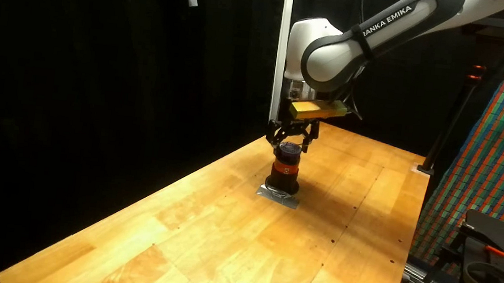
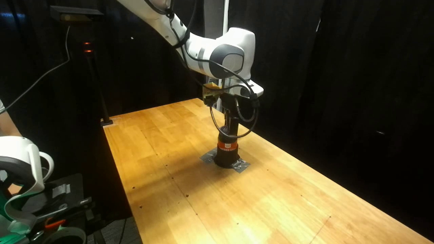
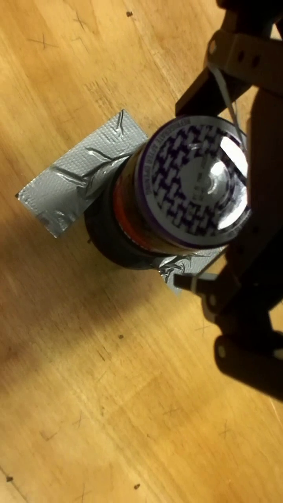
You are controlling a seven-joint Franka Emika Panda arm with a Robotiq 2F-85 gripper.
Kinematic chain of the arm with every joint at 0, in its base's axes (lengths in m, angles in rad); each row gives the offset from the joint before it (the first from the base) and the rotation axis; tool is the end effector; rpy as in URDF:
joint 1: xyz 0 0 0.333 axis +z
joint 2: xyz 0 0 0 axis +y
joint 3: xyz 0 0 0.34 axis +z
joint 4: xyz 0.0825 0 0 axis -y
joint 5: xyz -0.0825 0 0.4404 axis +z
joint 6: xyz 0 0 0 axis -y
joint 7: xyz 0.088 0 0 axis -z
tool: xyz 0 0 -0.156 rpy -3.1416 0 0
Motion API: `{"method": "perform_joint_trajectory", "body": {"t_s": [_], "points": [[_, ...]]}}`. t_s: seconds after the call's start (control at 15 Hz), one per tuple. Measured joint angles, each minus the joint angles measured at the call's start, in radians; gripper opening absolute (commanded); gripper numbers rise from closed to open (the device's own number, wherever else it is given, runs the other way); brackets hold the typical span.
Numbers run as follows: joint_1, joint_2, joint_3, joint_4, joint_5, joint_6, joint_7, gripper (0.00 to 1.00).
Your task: Put the rubber band around the cup
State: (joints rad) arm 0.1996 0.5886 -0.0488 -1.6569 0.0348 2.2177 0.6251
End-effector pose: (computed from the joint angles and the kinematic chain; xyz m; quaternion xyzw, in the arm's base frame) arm 0.7274 0.1156 0.2013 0.9703 -0.2415 -0.0125 0.0050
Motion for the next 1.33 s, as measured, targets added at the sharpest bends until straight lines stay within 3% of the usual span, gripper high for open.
{"method": "perform_joint_trajectory", "body": {"t_s": [0.33, 0.93, 1.33], "points": [[-0.012, -0.011, 0.015, -0.003, 0.023, -0.089, -0.006, 1.00], [-0.028, -0.011, 0.019, 0.016, 0.057, -0.116, -0.006, 1.00], [-0.035, -0.004, 0.019, 0.064, 0.065, -0.230, -0.005, 1.00]]}}
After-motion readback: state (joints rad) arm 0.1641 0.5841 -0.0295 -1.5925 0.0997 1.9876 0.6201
